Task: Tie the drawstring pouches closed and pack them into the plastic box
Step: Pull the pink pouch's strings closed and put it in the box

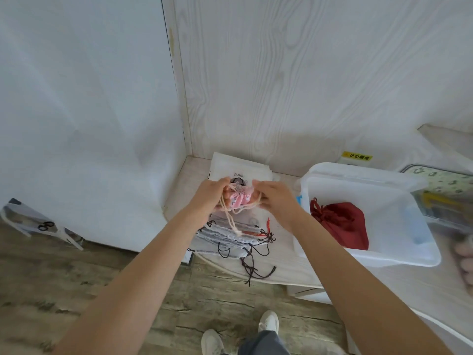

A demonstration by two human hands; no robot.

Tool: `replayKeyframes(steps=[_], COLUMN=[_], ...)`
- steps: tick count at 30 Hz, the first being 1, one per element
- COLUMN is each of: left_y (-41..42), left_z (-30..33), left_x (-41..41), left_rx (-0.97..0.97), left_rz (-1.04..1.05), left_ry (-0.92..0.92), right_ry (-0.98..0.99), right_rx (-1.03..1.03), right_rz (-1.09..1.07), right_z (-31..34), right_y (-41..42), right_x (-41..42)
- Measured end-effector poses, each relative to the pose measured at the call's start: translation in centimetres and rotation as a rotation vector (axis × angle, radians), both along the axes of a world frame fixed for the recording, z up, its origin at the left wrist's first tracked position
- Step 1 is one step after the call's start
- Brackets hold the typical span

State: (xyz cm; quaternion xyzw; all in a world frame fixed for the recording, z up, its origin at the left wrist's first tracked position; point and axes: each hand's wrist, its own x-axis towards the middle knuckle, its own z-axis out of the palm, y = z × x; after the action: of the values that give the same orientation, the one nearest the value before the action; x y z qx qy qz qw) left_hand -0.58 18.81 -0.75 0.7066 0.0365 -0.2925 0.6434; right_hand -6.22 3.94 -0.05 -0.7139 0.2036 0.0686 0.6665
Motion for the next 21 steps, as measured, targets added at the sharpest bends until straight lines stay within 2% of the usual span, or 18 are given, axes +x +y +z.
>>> replayKeyframes(steps=[2,6,11,17,19,21], left_y=[0.0,0.3,0.0,-0.7,-0.7,-0.6], left_z=[0.4,-0.5,-0.9,-0.3,0.0,-0.1], left_x=[-0.5,-0.9,-1.3,-1.7,-1.8,-1.6], left_rx=[-0.208,-0.316,-0.260,-0.279,-0.266,-0.209], left_rz=[0.067,0.007,0.002,0.063,0.066,0.067], left_ry=[0.215,0.226,0.177,0.175,0.188,0.143], right_ry=[0.007,0.010,-0.010,0.020,-0.025,-0.063], right_rx=[0.297,0.498,0.323,0.456,0.313,-0.027], right_rz=[-0.044,-0.057,-0.018,0.018,0.027,0.082], right_z=[-0.2,0.1,0.0,-0.6,-0.8,-0.6], right_y=[0.4,0.8,1.6,2.9,2.8,2.4], right_x=[-0.6,-1.2,-1.5,-1.5,-1.4,-1.4])
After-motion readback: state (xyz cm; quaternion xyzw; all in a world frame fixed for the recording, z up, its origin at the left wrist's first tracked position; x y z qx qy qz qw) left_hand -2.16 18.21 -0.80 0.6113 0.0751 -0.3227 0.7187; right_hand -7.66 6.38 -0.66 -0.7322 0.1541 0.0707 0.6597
